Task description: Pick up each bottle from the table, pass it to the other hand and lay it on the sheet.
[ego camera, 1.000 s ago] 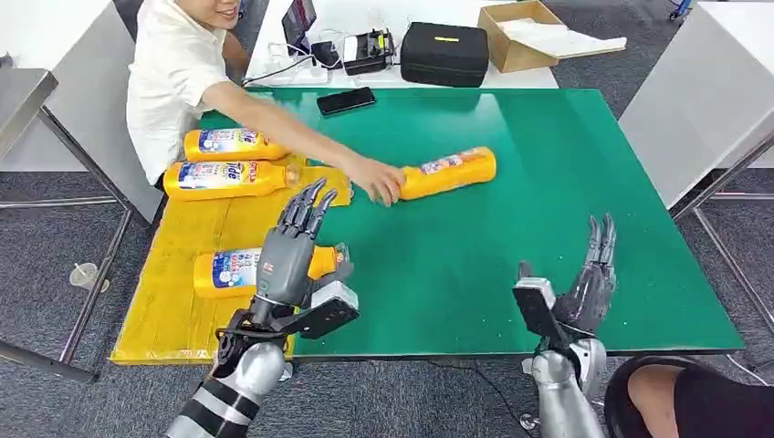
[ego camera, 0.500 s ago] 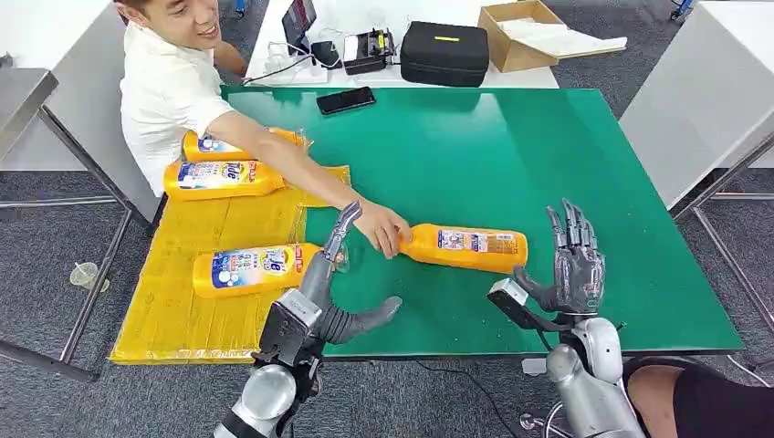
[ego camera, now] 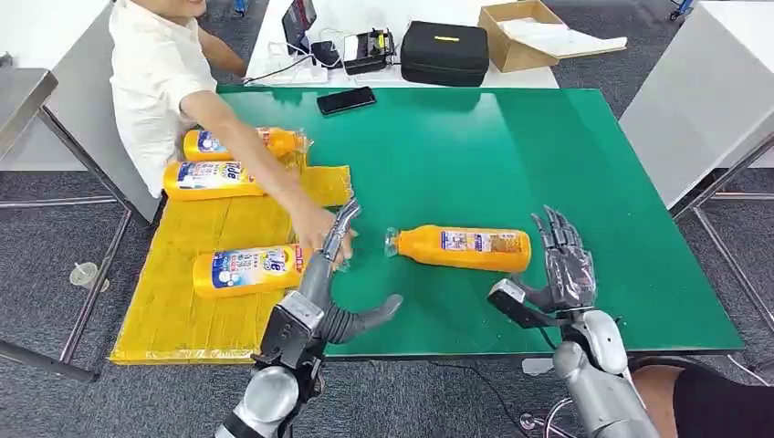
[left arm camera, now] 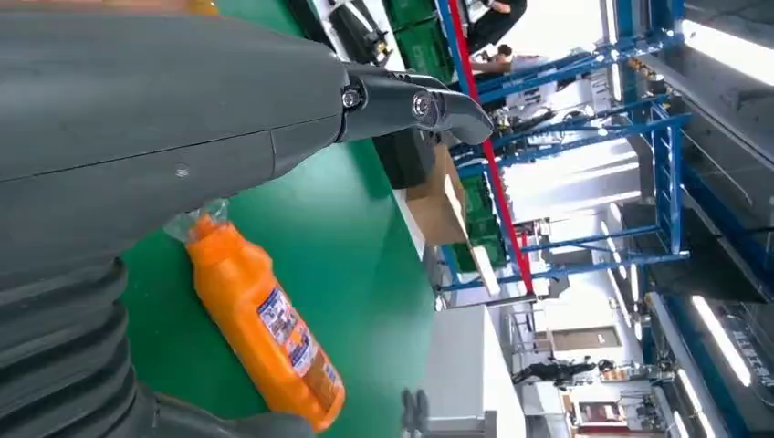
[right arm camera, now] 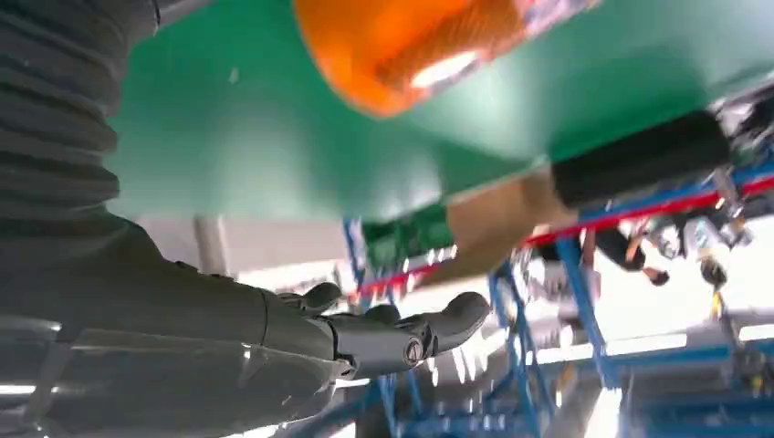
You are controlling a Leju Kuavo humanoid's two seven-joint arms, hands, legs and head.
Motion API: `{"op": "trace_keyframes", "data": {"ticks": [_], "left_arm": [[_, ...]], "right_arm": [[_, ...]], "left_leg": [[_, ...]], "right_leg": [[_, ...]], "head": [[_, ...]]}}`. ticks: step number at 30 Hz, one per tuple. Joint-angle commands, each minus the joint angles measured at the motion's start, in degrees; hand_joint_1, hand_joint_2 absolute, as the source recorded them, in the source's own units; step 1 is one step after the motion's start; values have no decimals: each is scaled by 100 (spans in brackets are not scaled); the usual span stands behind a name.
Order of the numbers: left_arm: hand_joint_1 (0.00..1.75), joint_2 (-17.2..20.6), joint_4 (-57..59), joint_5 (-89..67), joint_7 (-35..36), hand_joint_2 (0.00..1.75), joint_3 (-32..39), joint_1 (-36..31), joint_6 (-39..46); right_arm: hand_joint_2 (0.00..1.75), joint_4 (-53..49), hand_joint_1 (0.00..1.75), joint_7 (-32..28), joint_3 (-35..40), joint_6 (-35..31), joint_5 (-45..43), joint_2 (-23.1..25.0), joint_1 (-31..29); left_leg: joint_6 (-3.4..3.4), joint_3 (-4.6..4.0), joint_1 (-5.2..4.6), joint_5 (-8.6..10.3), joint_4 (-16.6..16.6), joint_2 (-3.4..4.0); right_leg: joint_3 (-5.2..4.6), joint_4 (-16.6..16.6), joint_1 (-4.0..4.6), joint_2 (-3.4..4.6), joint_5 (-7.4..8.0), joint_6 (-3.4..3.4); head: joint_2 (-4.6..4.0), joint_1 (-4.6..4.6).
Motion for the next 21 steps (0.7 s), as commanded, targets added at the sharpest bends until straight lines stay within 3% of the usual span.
{"op": "trace_keyframes", "data": {"ticks": [1, 11, 14, 21], "left_arm": [[0, 84, 139, 15, 32, 175, -196, -229, -33], [0, 87, 141, 15, 32, 175, -194, -231, -33], [0, 64, 225, 64, 32, 175, -260, -281, -105], [0, 14, 286, 146, 35, 175, -220, -324, -58]], "right_arm": [[175, 917, 0, -63, 527, 355, -103, 243, -637], [175, 927, 0, -73, 525, 351, -104, 227, -640], [175, 1524, 0, -165, 663, 641, -209, 292, -919], [175, 1787, 0, -268, 843, 584, -211, 358, -966]], "left_leg": [[-3, 33, 6, -19, 5, 39], [-2, 31, 5, -16, 3, 22], [-2, 20, 3, -9, 1, 22], [-3, 22, 6, -10, 1, 17]], "right_leg": [[26, -2, 12, 28, -6, -28], [28, -3, 9, 12, -9, -25], [15, -3, 6, 15, -3, -20], [19, -5, 9, 9, -5, -20]], "head": [[0, 0], [0, 2], [0, 0], [0, 0]]}}
